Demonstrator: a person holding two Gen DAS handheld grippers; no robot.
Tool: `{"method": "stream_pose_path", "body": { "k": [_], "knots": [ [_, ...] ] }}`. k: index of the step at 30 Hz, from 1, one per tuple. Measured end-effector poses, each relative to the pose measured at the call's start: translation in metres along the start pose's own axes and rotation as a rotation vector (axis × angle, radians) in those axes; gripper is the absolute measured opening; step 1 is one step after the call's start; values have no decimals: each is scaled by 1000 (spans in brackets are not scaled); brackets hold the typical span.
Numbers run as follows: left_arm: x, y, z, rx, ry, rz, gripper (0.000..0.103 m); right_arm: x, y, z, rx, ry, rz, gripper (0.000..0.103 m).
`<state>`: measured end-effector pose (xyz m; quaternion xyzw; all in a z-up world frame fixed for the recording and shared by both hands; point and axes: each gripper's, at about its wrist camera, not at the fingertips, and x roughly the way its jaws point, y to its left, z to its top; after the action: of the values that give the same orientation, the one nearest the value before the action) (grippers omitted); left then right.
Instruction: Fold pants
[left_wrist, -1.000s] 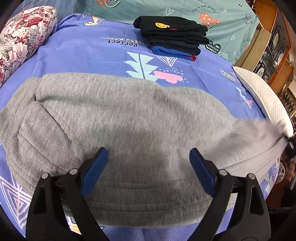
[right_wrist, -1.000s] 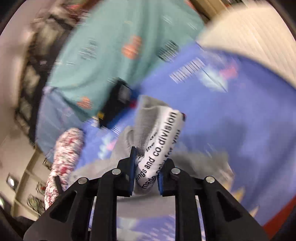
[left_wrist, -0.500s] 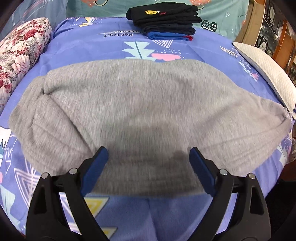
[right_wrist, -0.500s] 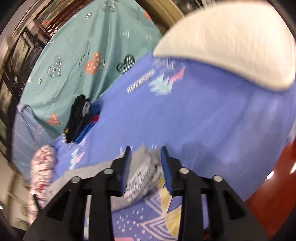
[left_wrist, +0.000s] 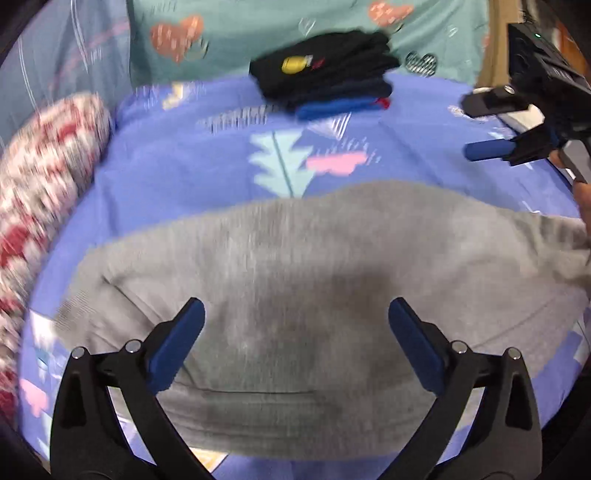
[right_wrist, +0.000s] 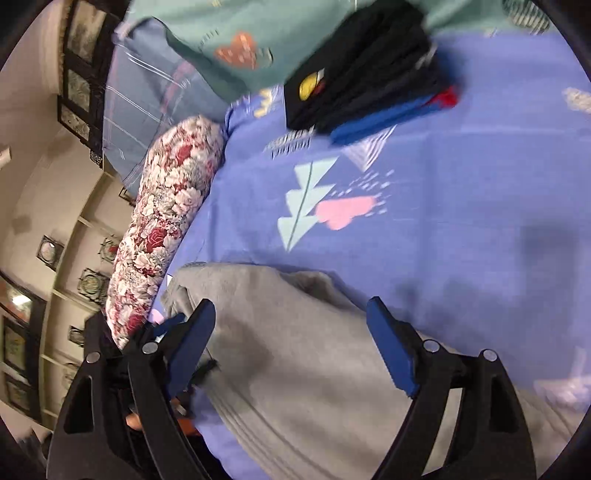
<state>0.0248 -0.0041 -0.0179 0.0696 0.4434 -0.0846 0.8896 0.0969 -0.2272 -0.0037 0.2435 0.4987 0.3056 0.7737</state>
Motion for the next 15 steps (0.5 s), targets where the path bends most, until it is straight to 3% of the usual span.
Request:
{"method": "stream_pose_path", "body": {
  "k": [2,6,8,11,15],
  "knots": [
    [19,11,-9,-41,76,-9,101,41,-9,9,76,125,51,84],
    [12,15,-29,-7,70,-22,101,69,10,-8,120,340,275,90],
    [11,18,-35,-11,65,-43,101,71,20,-17,114,410,328,93],
    [15,18,-33,-9,75,-42,101,80,22,-16,118,452,311,96],
    [17,18,-30,-7,82,-43,101,87,10,0,122,401,261,96]
  ]
}}
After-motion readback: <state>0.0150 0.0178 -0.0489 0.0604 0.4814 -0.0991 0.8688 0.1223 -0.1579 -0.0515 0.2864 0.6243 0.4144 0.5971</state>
